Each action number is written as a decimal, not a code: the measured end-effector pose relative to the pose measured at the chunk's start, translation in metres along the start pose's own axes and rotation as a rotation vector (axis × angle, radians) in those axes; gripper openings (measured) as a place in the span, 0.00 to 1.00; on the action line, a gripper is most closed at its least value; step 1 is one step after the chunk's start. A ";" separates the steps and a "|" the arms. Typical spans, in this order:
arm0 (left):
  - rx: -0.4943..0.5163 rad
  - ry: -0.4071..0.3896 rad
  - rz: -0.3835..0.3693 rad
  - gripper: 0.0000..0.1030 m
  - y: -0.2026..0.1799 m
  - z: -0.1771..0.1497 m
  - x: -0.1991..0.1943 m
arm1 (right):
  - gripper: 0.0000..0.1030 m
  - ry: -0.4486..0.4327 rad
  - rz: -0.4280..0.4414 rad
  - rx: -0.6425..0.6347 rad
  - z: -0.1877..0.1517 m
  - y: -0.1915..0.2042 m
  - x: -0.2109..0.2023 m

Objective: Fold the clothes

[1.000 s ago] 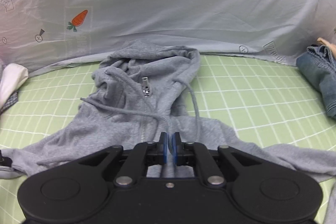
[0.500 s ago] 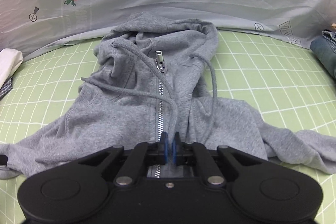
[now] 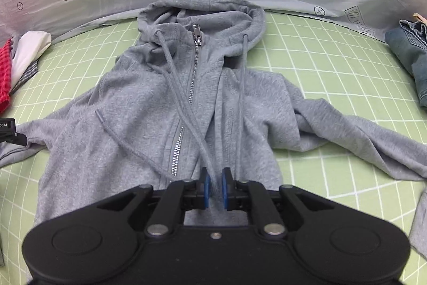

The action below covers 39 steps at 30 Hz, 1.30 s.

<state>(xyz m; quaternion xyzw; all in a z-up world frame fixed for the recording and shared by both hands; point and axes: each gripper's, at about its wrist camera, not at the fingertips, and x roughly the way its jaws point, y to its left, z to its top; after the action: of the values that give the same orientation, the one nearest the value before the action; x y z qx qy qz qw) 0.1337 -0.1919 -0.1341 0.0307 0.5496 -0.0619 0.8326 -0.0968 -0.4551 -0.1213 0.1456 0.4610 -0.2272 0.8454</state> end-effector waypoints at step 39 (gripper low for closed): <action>0.339 0.013 -0.013 1.00 -0.194 -0.313 -0.108 | 0.43 -0.222 -0.043 -0.058 -0.158 -0.282 -0.053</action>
<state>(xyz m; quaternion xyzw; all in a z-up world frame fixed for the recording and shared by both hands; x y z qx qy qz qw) -0.2196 -0.3391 -0.1548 0.1677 0.5369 -0.1589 0.8114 -0.3806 -0.6107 -0.1714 0.0851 0.3740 -0.2465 0.8900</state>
